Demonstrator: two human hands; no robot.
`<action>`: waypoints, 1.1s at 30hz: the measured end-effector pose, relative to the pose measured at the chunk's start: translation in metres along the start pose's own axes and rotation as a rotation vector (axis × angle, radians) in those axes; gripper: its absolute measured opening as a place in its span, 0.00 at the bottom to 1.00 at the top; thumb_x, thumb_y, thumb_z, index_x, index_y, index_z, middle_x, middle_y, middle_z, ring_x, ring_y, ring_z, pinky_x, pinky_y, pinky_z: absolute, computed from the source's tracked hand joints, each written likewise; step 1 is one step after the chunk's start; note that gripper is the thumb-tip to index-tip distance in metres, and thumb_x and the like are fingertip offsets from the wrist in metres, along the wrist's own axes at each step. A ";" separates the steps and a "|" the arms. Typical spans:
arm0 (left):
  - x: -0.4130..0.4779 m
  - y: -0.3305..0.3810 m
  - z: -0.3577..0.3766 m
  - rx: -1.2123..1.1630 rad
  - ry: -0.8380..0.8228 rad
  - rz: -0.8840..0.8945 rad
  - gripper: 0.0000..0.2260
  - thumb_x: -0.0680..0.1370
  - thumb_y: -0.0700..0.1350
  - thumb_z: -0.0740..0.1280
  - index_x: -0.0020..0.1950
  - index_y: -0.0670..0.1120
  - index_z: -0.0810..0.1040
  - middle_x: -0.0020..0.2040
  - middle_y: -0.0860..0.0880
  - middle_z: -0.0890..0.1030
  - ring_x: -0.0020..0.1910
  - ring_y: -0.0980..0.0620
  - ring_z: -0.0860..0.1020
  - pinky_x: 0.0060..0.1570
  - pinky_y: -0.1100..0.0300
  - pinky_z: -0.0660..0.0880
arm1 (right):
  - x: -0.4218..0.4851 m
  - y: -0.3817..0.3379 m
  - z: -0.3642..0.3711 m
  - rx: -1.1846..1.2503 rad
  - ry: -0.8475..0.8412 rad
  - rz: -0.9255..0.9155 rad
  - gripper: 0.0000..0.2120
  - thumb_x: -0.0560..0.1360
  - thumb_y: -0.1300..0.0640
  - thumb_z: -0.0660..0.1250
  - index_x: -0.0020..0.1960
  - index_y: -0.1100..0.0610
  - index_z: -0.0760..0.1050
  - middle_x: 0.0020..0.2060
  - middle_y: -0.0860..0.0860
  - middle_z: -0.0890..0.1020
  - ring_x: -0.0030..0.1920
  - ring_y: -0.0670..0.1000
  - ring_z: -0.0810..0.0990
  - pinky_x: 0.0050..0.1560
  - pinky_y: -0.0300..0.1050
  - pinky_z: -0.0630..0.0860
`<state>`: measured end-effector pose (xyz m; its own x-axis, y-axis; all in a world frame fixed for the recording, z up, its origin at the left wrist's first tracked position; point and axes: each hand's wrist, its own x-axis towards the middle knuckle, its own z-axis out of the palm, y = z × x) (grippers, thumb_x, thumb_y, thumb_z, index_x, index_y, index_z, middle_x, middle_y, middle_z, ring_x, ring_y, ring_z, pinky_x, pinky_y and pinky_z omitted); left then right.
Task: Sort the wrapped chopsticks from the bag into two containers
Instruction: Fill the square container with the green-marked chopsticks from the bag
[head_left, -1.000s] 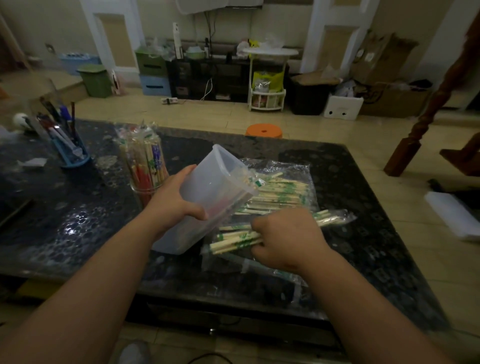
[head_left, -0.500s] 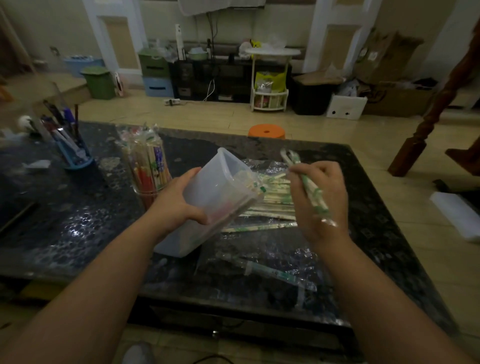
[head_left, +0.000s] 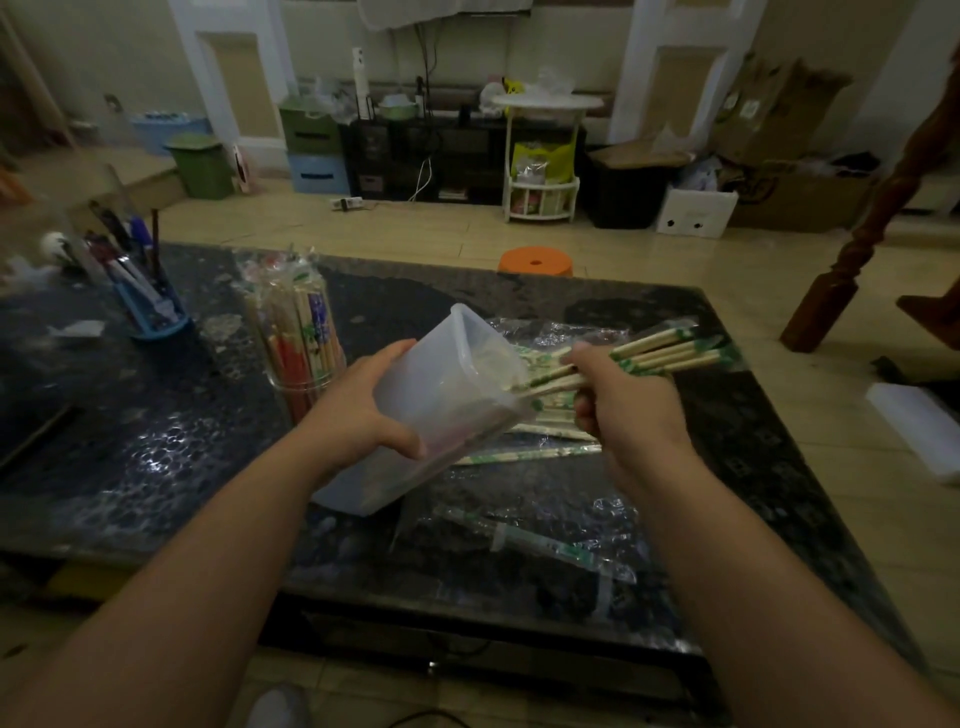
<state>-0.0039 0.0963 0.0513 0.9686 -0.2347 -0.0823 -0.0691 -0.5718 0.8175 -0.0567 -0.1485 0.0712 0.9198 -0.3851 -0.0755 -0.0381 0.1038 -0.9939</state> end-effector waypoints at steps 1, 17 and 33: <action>0.000 0.000 0.000 0.008 -0.007 0.006 0.54 0.51 0.53 0.77 0.76 0.63 0.62 0.69 0.54 0.68 0.67 0.48 0.68 0.65 0.41 0.71 | 0.001 0.002 0.000 -0.023 -0.052 0.033 0.07 0.75 0.56 0.71 0.43 0.60 0.81 0.30 0.52 0.77 0.29 0.46 0.72 0.30 0.40 0.70; 0.004 -0.002 0.002 0.042 -0.021 0.023 0.53 0.54 0.49 0.79 0.76 0.63 0.62 0.69 0.55 0.68 0.67 0.49 0.68 0.66 0.41 0.70 | -0.002 0.006 0.007 0.057 -0.064 -0.086 0.08 0.75 0.58 0.71 0.52 0.54 0.74 0.42 0.53 0.79 0.32 0.45 0.75 0.29 0.41 0.70; 0.004 -0.001 0.002 0.024 -0.017 0.009 0.53 0.54 0.49 0.78 0.77 0.62 0.62 0.68 0.54 0.67 0.67 0.48 0.68 0.66 0.42 0.70 | 0.002 0.016 0.010 -0.447 -0.056 -0.371 0.04 0.76 0.57 0.69 0.48 0.52 0.83 0.42 0.45 0.83 0.44 0.43 0.80 0.45 0.42 0.79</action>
<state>-0.0002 0.0944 0.0489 0.9637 -0.2532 -0.0848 -0.0837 -0.5880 0.8045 -0.0519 -0.1380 0.0559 0.9220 -0.2713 0.2763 0.1405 -0.4305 -0.8916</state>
